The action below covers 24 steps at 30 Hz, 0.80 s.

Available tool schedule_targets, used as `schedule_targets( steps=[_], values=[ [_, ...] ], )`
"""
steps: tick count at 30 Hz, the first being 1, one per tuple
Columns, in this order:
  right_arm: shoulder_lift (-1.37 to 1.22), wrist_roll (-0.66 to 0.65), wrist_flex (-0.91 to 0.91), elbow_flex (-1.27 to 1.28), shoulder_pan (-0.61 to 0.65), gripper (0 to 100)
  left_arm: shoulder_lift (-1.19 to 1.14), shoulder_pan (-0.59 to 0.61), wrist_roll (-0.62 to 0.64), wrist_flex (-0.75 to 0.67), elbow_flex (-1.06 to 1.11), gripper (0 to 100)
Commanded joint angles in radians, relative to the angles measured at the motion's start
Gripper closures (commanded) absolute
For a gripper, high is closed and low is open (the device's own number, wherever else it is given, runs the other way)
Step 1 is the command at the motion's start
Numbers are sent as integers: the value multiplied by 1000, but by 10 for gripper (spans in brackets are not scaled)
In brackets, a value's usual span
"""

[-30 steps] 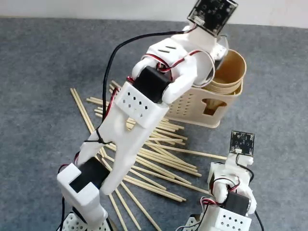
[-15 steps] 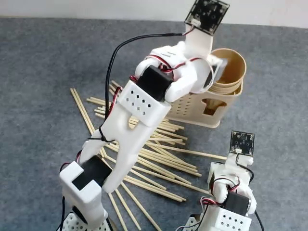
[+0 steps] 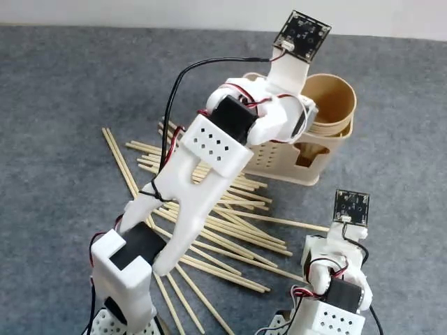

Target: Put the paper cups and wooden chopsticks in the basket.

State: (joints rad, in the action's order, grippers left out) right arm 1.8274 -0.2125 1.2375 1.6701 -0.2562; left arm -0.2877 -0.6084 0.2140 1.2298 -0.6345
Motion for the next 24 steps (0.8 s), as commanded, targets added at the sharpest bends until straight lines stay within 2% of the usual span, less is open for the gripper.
schedule_targets(
  steps=[1, 6, 11, 18, 24],
  values=[
    [12, 0, -10, 119, -13, 993, 87, -22, 12, -2, -45, 839],
    [12, 0, -10, 119, -13, 993, 234, -22, 12, 89, -45, 839],
    [12, 0, -10, 119, -13, 993, 349, -10, 12, 252, -45, 839],
    [12, 0, -10, 119, -13, 993, 424, 94, 11, 508, -42, 839],
    [12, 0, -10, 119, -13, 993, 469, 229, -5, 531, 130, 839]
  ],
)
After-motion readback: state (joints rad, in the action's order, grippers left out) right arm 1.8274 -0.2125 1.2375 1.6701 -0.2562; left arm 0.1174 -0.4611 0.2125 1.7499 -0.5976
